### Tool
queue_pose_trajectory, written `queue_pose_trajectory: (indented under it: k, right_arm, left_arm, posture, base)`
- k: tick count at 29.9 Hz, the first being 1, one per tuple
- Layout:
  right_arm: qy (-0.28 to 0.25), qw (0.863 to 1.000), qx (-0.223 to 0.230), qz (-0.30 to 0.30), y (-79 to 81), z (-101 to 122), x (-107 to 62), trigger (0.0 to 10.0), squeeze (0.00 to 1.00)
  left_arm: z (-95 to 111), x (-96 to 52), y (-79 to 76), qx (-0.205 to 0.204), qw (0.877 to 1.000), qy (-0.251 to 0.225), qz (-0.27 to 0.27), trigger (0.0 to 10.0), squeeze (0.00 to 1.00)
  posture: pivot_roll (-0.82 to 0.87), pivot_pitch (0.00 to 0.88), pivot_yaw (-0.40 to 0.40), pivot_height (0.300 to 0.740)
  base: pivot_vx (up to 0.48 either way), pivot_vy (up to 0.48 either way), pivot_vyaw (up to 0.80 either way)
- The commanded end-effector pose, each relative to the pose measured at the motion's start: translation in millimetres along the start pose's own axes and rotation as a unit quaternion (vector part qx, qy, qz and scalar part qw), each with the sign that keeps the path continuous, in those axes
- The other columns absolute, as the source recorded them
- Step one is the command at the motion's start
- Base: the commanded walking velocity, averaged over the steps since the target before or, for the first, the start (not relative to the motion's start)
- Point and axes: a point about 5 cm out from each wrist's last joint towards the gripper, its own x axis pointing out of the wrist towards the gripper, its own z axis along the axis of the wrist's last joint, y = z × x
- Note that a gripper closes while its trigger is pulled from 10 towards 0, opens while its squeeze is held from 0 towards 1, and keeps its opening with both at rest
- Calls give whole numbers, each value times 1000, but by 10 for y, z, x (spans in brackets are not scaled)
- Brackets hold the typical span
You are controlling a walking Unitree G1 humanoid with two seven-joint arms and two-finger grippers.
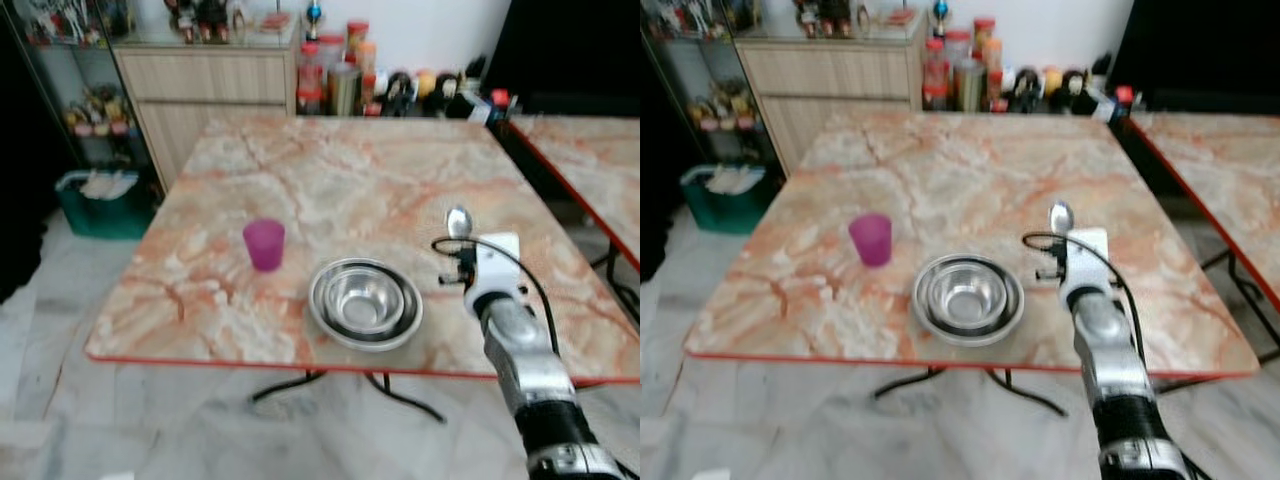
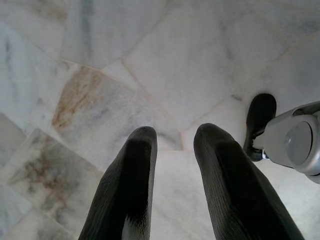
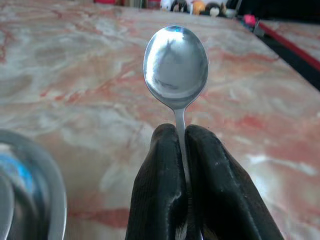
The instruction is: Setting the table
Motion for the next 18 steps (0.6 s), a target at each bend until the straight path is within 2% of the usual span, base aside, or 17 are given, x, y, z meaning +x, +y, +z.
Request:
queue_pose_trajectory:
  k: [1, 7, 9, 14, 18]
  right_arm:
    - [29, 1000, 5, -11, -23, -74, 3, 10000, 0]
    - [60, 998, 24, 11, 6, -175, 14, 10000, 0]
    - [65, 998, 20, 14, 14, -189, 20, 10000, 0]
    - [70, 996, 45, 23, 39, -182, 56, 10000, 0]
    - [82, 996, 33, 18, 36, -191, 118, 10000, 0]
  left_arm:
    - [-23, -2, 9, 6, 1000, 6, 0, 10000, 0]
    - [-25, -2, 8, 7, 1000, 7, 0, 10000, 0]
    - [-26, -2, 8, 7, 1000, 7, 0, 10000, 0]
    - [-31, -3, 6, 7, 1000, 7, 0, 10000, 0]
    - [-35, -4, 3, 8, 1000, 7, -1, 10000, 0]
  posture:
    - [31, 0, -1, 732]
    - [32, 0, -1, 732]
    - [32, 0, -1, 732]
    - [36, 0, -3, 732]
    - [36, 0, -5, 732]
  base:
    - [0, 0, 0]
    - [0, 0, 0]
    - [0, 0, 0]
    - [0, 0, 0]
    - [0, 0, 0]
